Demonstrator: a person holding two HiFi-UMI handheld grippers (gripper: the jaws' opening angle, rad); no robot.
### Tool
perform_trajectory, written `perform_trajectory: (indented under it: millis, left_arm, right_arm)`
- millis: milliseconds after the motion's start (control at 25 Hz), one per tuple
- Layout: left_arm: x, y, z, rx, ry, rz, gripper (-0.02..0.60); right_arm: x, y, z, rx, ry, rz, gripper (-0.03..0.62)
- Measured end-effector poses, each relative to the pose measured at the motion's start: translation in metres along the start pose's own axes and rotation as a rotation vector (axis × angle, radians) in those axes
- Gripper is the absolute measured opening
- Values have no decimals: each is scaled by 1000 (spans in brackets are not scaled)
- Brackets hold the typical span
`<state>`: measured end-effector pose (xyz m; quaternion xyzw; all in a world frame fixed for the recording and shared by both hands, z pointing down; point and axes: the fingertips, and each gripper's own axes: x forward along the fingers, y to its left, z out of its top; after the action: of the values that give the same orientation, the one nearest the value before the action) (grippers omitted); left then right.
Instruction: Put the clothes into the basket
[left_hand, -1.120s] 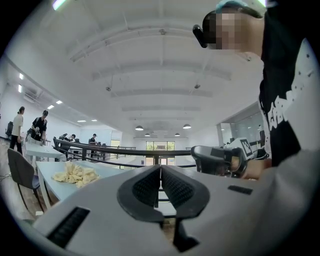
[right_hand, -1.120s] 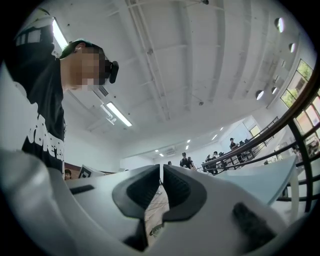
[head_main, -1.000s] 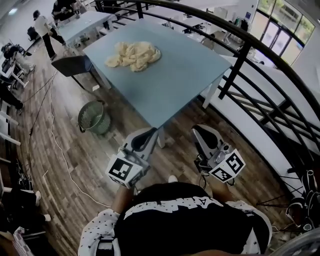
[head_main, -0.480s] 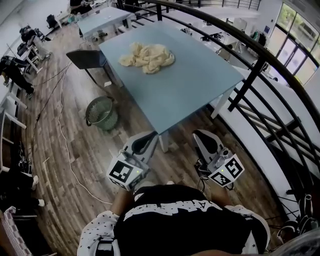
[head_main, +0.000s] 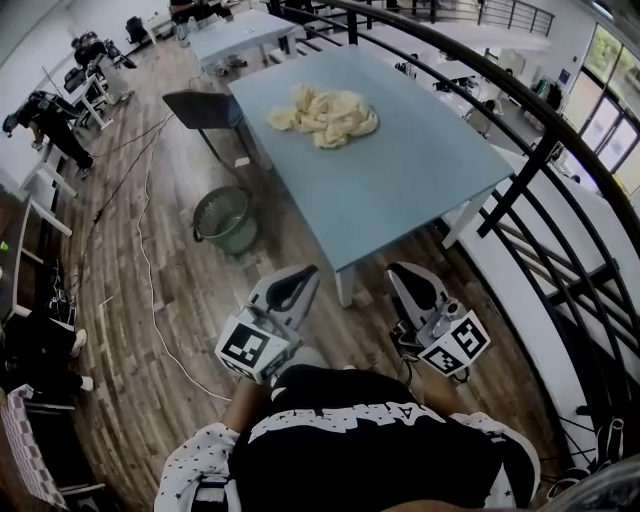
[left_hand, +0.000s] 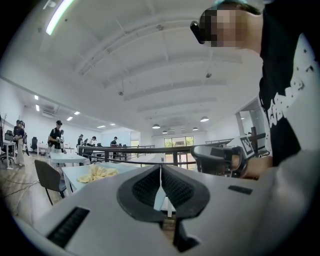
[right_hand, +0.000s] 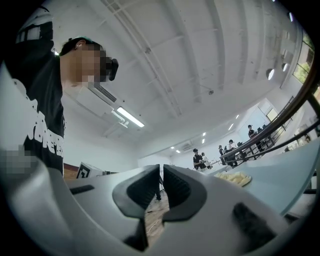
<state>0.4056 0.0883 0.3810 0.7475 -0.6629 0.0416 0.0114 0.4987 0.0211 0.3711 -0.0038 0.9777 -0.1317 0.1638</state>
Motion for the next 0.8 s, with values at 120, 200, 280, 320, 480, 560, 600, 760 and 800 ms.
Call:
perform_trajectory:
  millis: [120,200,280,320,480,560,600,760,800]
  left_arm:
    - [-6,8,0,-8,-7,17,15]
    - [-5,12,-3,-14,-10,17,15]
    - [-2,14,-7,-14,-9,-2,15]
    - [-1,14,-9,-11,-6,-16,15]
    - [-2,24,-9,36,-6,-55,15]
    - [-3,32,-10,62,-11,-78,15]
    - [-4,35,-10,65,-13,-95,15]
    - [-3,53,-9,112,-33,-148,15]
    - [-3,58,-9,123,-31,-154,15]
  right_arm:
    - [7,3,0,-21,6,11,34]
    - [9,2,-1,-29,13,6,34]
    - [9,-2,-6,-35,29,-13,34]
    - [10,-4,-8,-36,35,-25,34]
    - [26,-3,-10,-52,33,-49,34]
    - [38,1,-12,-70,37,-55,34]
    - [44,1,-14,-78,42,-66,34]
    - [63,0,-21,-90,57,-117,34]
    - [67,1,-24,-90,63,-124,34]
